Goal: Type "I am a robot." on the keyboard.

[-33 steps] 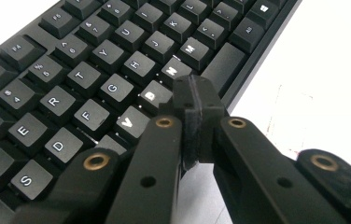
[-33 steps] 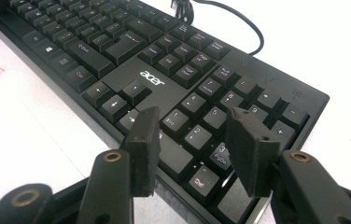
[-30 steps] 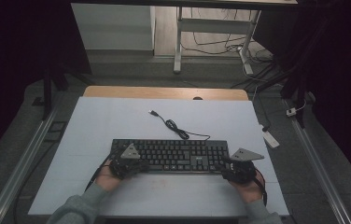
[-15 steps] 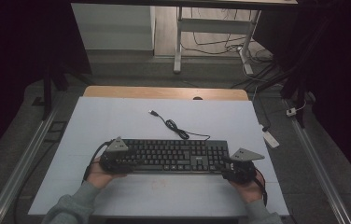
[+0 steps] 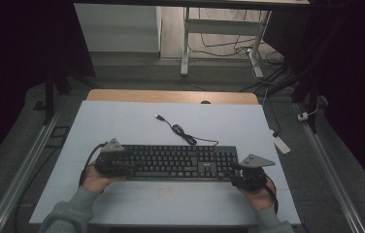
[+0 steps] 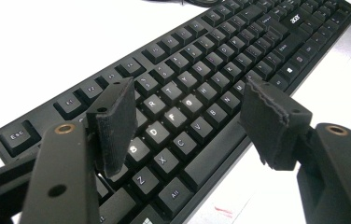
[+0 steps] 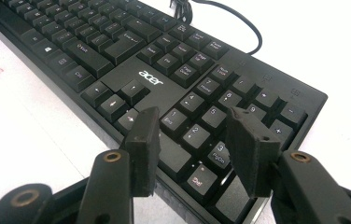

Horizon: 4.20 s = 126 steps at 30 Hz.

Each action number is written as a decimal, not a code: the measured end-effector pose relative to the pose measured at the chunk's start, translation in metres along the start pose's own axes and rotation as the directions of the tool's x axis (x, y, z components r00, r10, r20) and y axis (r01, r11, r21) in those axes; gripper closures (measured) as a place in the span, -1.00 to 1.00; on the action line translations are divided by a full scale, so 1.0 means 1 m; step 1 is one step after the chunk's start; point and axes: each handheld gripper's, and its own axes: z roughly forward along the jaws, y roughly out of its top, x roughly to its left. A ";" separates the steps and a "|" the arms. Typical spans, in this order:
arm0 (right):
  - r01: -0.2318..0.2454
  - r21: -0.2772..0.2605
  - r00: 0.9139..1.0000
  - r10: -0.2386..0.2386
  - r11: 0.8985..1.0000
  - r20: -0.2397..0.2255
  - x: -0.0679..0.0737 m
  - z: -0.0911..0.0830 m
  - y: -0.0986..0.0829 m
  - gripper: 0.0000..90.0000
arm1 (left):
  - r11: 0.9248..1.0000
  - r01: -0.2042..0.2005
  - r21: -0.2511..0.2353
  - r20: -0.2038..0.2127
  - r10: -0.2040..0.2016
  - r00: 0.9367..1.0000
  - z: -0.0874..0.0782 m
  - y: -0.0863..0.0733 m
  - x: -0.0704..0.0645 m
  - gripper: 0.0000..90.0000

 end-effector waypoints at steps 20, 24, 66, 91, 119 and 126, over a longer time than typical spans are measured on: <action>0.000 -0.005 1.000 0.000 1.000 -0.005 0.001 0.000 0.000 0.22 | 1.000 0.009 0.000 -0.035 -0.009 0.999 0.001 0.000 0.006 -0.09; 0.002 -0.001 1.000 -0.002 1.000 0.001 0.001 0.000 0.001 0.22 | 1.000 0.008 0.003 -0.046 -0.008 0.999 0.004 0.001 0.007 -0.05; 0.001 -0.002 1.000 -0.001 1.000 -0.004 0.001 0.002 0.000 0.22 | 0.994 -0.045 0.104 -0.080 0.054 0.995 0.051 0.007 0.014 0.98; 0.003 0.001 1.000 -0.003 1.000 0.001 0.001 0.000 0.000 0.22 | 1.000 -0.012 0.019 -0.042 0.013 0.999 0.030 0.010 0.013 0.27; 0.009 -0.003 1.000 -0.009 1.000 -0.006 0.002 0.001 0.000 0.22 | 0.999 0.003 0.045 -0.007 -0.003 1.000 0.005 0.004 0.013 -0.34; 0.008 -0.014 1.000 -0.008 1.000 -0.013 0.002 0.001 0.002 0.22 | 0.999 0.006 0.046 -0.010 -0.006 1.000 0.006 0.004 0.013 -0.34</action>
